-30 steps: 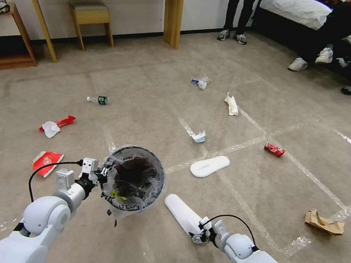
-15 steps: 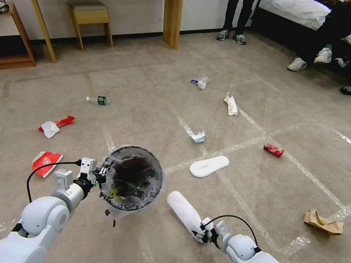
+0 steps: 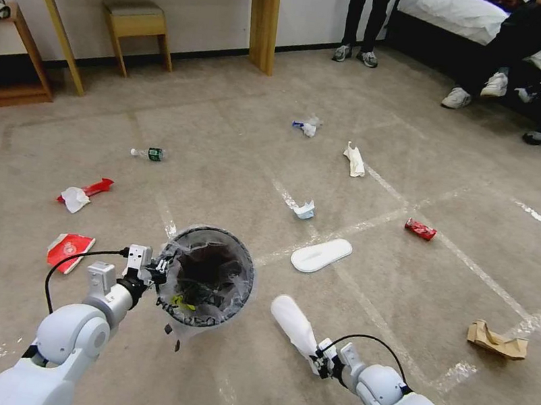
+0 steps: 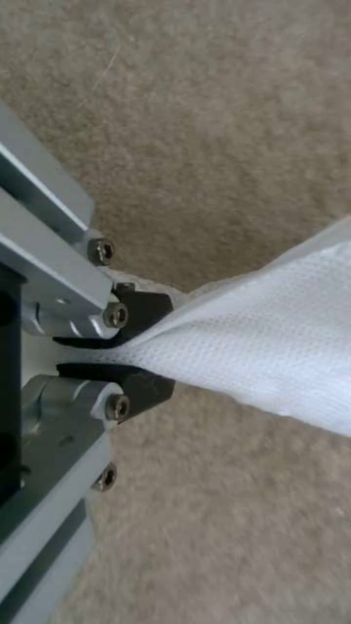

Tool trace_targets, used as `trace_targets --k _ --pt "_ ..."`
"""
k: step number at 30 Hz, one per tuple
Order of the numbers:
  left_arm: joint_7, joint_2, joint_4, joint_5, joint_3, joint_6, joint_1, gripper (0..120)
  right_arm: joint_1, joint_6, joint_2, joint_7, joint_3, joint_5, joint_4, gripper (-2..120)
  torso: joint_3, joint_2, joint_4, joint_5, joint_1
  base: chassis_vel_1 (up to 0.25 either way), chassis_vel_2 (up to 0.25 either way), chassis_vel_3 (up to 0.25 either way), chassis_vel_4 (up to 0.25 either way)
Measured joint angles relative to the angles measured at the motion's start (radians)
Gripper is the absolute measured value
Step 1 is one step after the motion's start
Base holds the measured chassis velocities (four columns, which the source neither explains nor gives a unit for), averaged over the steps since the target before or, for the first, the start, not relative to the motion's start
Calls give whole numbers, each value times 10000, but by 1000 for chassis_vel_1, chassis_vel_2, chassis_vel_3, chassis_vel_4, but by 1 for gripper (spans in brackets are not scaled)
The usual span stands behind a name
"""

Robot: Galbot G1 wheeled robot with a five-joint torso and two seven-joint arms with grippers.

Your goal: Pick up the trash bin and place the garbage on the floor into it.

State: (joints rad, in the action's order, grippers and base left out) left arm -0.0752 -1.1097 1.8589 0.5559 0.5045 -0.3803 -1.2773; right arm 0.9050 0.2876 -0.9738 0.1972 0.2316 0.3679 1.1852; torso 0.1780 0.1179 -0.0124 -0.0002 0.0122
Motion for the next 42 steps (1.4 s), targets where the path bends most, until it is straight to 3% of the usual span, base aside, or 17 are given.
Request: trace_targets --k 17,32,42 --pt "4 221 -11 142 -234 -89 31 1 915 -232 712 -249 -1346 576 2410 2 -1 2 3 3 -1 0 0 0 0" --pt "67 675 242 1484 -537 -791 192 1 2993 -1804 988 -101 -4847 1113 5919 2 -2 3 2 1 -1 0 0 0 0" --pt "65 763 452 2573 -693 -1475 122 1 3411 -2886 1040 88 -5939 1926 7247 2 -2 3 2 3 -2 0 0 0 0"
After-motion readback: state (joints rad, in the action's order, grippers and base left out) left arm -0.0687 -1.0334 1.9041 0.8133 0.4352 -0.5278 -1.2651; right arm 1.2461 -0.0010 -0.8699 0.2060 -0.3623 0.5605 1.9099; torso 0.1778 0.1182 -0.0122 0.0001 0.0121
